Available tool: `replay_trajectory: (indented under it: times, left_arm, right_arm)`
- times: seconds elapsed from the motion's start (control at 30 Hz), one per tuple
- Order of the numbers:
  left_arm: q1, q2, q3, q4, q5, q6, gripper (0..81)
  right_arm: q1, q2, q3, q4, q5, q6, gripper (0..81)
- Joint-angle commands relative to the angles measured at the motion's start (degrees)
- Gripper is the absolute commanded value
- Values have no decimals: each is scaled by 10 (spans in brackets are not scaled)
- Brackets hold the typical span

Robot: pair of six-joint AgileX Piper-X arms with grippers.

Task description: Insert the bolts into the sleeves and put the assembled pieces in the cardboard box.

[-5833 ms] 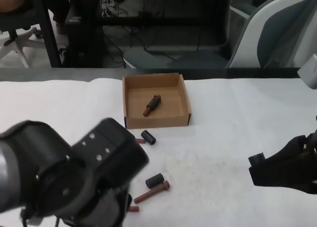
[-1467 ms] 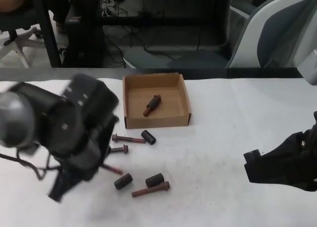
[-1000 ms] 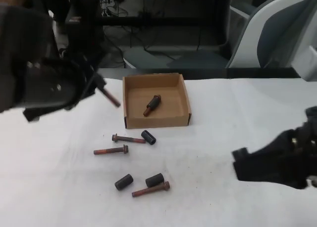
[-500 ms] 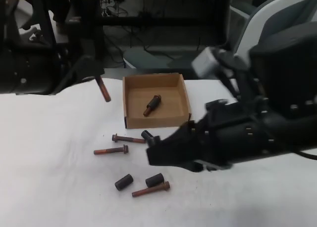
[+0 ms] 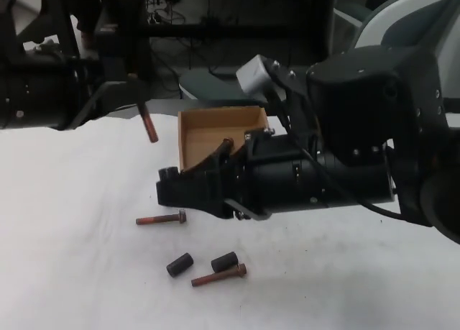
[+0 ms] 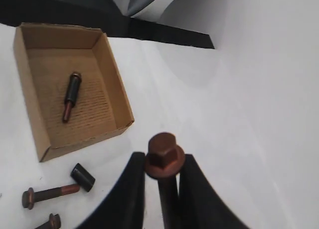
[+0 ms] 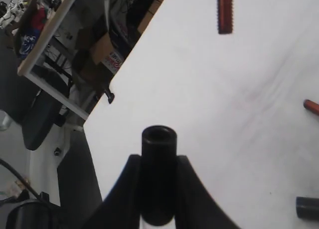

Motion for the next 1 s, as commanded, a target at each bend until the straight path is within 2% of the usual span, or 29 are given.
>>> replay_trajectory:
  times: [0.0,0.2,0.7,0.97]
  left_arm:
    - [-10,-13,-1,-30,22,7,17]
    - [-13,-13,-1,-30,37,7,17]
    - [-12,-13,-1,-26,64,18,17]
    - [-12,-13,-1,-24,67,58,17]
  right_arm:
    - [1,-2,-3,-31,-18,-11,6]
    - [1,0,-3,-30,-18,-59,6]
    - [-2,34,-3,-29,-5,-75,6]
    - [-29,34,-3,-29,-1,-75,6]
